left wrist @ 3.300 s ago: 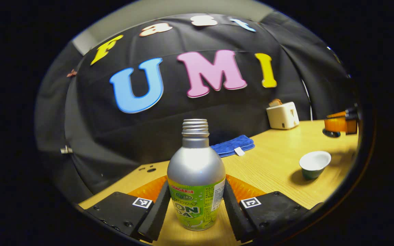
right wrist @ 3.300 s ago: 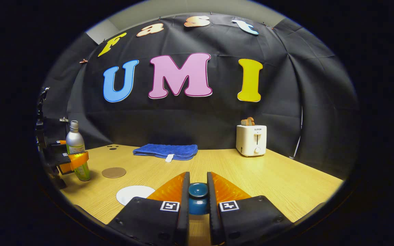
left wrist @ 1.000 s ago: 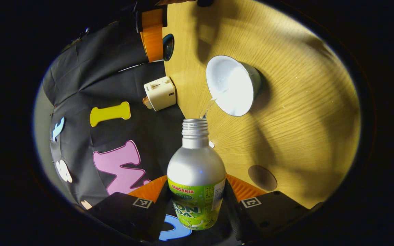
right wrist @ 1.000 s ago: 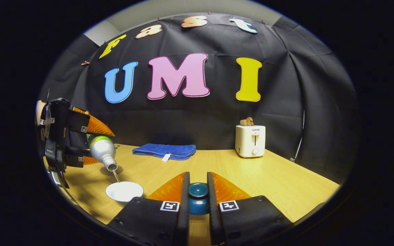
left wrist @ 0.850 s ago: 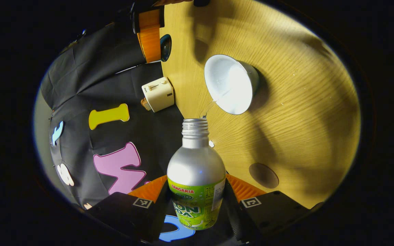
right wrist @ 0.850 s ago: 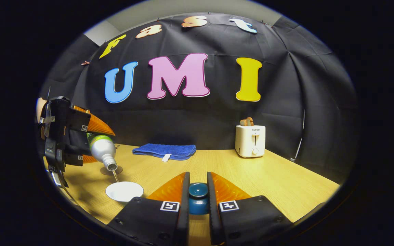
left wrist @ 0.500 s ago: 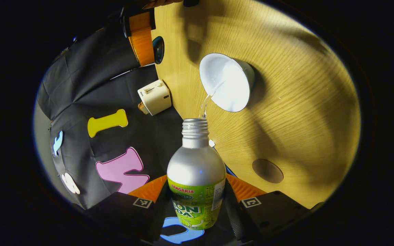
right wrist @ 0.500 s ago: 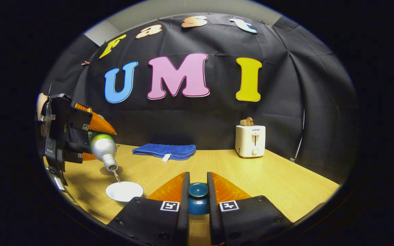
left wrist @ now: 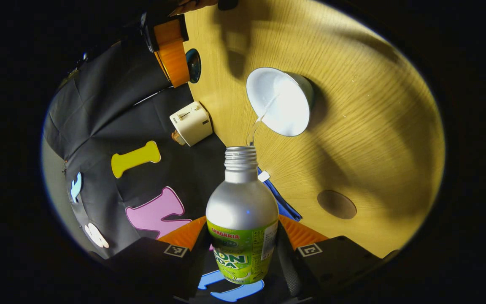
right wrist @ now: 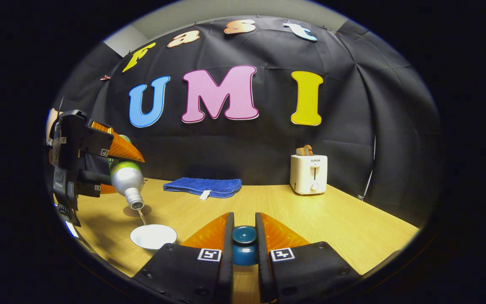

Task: Open the teacup lid with one hand, grasp the water bottle and pour water into the teacup with the other hand; after pouring, place the water bottle on the coaster and then close the teacup lid.

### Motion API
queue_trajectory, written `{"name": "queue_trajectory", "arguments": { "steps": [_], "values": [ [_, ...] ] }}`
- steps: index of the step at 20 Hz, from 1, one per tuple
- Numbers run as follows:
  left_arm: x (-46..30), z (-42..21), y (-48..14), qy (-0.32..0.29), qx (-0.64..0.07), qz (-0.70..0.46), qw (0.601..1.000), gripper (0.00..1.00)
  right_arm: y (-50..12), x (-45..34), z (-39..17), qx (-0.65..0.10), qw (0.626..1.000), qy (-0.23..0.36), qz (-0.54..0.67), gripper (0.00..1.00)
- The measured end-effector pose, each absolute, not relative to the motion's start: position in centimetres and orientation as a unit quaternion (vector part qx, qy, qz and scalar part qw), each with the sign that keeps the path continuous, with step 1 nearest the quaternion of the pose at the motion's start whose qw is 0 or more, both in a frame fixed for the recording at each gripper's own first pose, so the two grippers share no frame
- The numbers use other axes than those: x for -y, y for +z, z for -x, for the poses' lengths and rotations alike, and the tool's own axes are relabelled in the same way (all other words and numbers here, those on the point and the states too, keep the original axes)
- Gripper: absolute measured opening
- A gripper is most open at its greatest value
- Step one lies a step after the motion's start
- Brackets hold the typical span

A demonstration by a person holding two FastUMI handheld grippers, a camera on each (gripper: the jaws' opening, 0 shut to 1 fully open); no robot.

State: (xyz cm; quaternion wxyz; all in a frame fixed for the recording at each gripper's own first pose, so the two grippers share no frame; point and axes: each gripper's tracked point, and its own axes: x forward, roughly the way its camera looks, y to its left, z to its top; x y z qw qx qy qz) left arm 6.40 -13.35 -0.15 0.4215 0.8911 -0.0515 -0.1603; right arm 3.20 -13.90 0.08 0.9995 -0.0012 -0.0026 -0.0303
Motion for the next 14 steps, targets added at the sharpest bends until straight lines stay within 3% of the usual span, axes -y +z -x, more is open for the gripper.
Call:
{"name": "queue_trajectory", "arguments": {
  "steps": [14],
  "values": [
    [14.7, -6.0, 0.6, -0.165, 0.055, -0.908, 0.380, 0.79, 0.1, 13.9, -3.2, 0.003, 1.000, -0.030, 0.001, 0.28]
  ]
}}
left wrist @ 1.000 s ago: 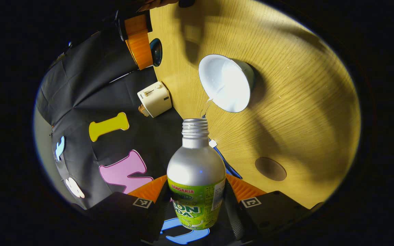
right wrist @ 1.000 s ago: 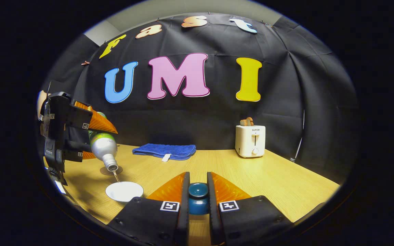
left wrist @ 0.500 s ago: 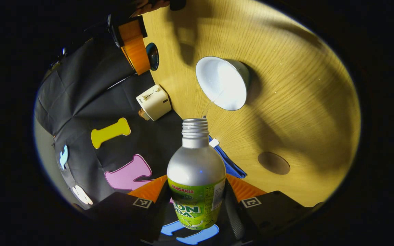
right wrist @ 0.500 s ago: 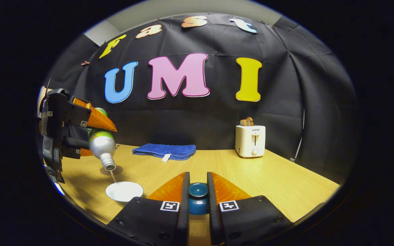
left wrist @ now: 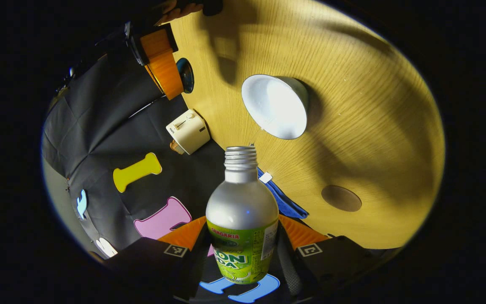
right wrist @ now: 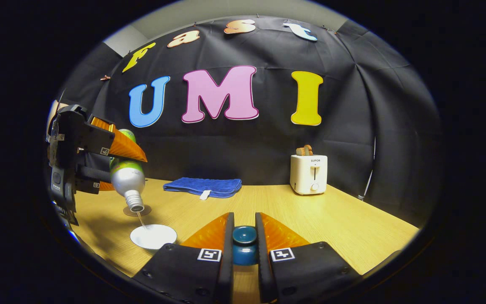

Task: Open the teacup lid with one hand, grasp the water bottle and pour water into the teacup with the other hand; after pouring, place the water bottle on the coaster and then close the teacup lid.

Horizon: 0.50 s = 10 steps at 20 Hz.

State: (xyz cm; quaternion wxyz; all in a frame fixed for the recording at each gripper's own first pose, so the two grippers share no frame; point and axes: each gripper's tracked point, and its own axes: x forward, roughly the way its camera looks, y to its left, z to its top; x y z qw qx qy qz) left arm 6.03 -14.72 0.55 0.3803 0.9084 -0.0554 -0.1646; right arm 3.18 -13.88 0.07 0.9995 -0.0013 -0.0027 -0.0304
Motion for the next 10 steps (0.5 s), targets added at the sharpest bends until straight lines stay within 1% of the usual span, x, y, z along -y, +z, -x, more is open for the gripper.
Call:
{"name": "queue_trajectory", "arguments": {
  "steps": [6, 10],
  "values": [
    [15.13, -6.02, 0.75, -0.168, 0.060, -0.914, 0.365, 0.80, 0.13, 13.91, -3.15, 0.003, 1.000, -0.031, 0.001, 0.28],
    [15.14, -6.14, 0.60, -0.169, 0.058, -0.914, 0.363, 0.79, 0.15, 13.90, -3.14, 0.003, 1.000, -0.030, 0.001, 0.28]
  ]
}}
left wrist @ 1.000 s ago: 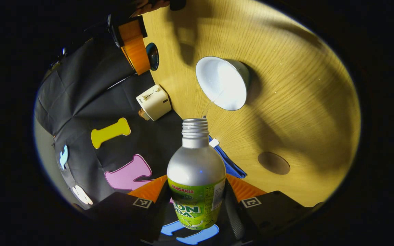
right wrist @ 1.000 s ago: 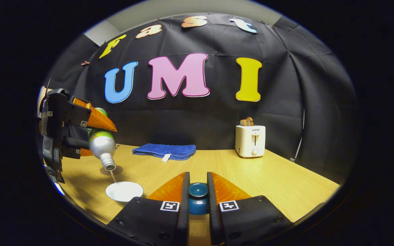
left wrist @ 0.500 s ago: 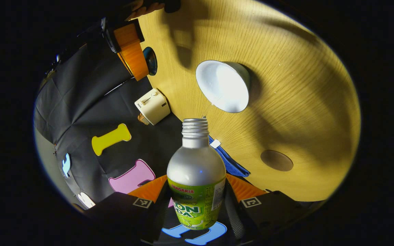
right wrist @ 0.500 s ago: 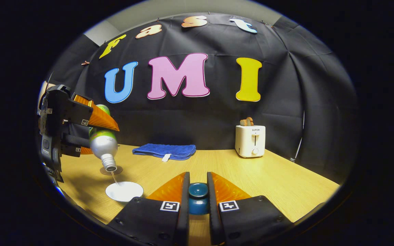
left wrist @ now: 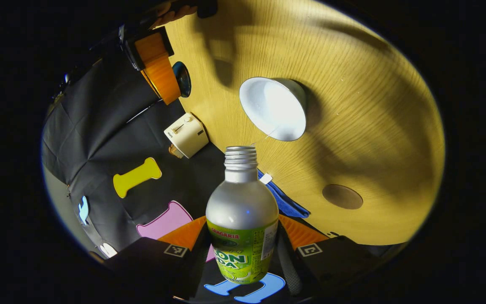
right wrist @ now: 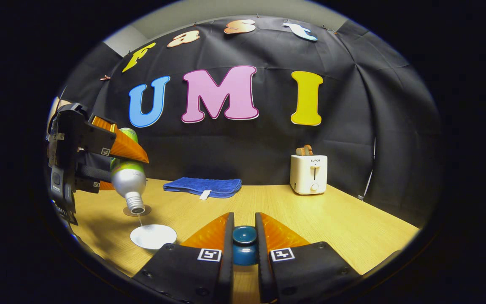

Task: Open the teacup lid with one hand, grasp the water bottle and pour water into the teacup with the other hand; after pouring, place the water bottle on the coaster and then close the teacup lid.

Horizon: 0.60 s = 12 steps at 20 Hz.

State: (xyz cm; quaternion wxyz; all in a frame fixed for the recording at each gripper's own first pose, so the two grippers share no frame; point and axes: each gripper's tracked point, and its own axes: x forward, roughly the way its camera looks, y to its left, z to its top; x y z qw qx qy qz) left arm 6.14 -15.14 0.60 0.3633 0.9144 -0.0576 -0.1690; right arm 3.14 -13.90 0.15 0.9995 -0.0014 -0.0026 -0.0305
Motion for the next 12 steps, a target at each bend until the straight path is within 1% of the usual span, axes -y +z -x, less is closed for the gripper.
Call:
{"name": "queue_trajectory", "arguments": {
  "steps": [12],
  "values": [
    [15.40, -6.08, 0.58, -0.173, 0.063, -0.914, 0.362, 0.79, 0.11, 13.88, -3.16, 0.002, 1.000, -0.030, 0.001, 0.27]
  ]
}}
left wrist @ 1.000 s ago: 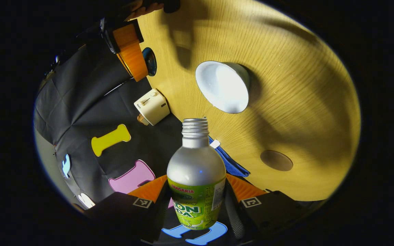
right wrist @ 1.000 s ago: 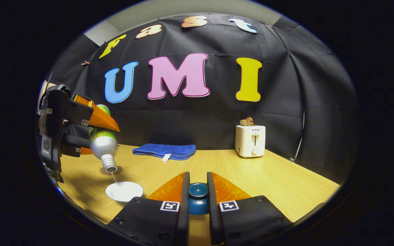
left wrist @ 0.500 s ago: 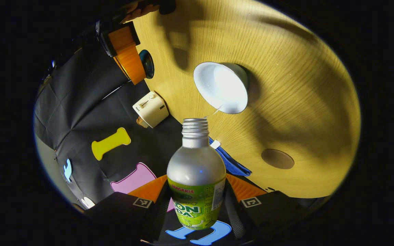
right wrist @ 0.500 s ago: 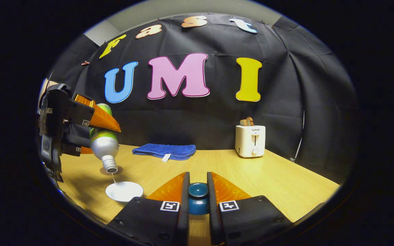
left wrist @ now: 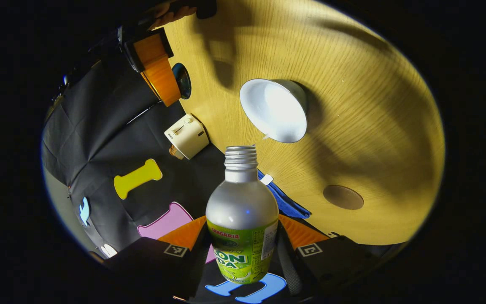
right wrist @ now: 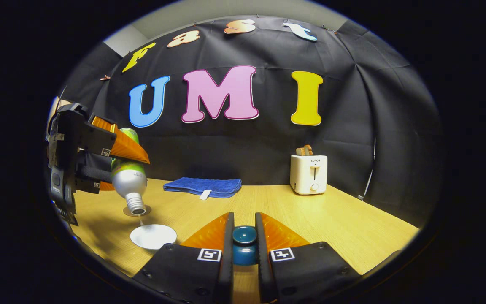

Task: Open the teacup lid with one hand, grasp the water bottle and pour water into the teacup with the other hand; after pouring, place the water bottle on the coaster and then close the teacup lid.

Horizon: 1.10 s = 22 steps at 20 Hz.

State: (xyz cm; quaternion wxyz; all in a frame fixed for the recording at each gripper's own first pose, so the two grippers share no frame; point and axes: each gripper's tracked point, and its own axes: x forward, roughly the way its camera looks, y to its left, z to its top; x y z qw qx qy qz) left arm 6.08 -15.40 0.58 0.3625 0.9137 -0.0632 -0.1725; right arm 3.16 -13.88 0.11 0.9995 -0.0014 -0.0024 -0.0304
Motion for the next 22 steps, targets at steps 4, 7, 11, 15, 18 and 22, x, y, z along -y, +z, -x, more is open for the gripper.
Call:
{"name": "queue_trajectory", "arguments": {
  "steps": [4, 7, 11, 15, 18, 22],
  "values": [
    [14.8, -6.0, 0.7, -0.172, 0.066, -0.905, 0.384, 0.79, 0.1, 13.9, -3.2, 0.002, 1.000, -0.030, 0.001, 0.28],
    [14.5, -5.7, 0.6, -0.169, 0.068, -0.899, 0.399, 0.79, 0.1, 13.9, -3.2, 0.002, 1.000, -0.030, 0.001, 0.27],
    [14.7, -5.5, 0.4, -0.172, 0.074, -0.878, 0.441, 0.79, 0.1, 13.9, -3.2, 0.002, 1.000, -0.030, 0.001, 0.28],
    [15.0, -5.1, 0.6, -0.172, 0.076, -0.801, 0.568, 0.79, 0.1, 13.9, -3.2, 0.002, 1.000, -0.030, 0.001, 0.28],
    [14.9, -4.5, 2.3, -0.155, 0.094, -0.711, 0.679, 0.79, 0.1, 13.9, -3.2, 0.002, 1.000, -0.030, 0.001, 0.28],
    [13.6, -3.9, 2.7, -0.125, 0.081, -0.547, 0.824, 0.79, 0.1, 13.9, -3.2, 0.002, 1.000, -0.030, 0.001, 0.27]
  ]
}}
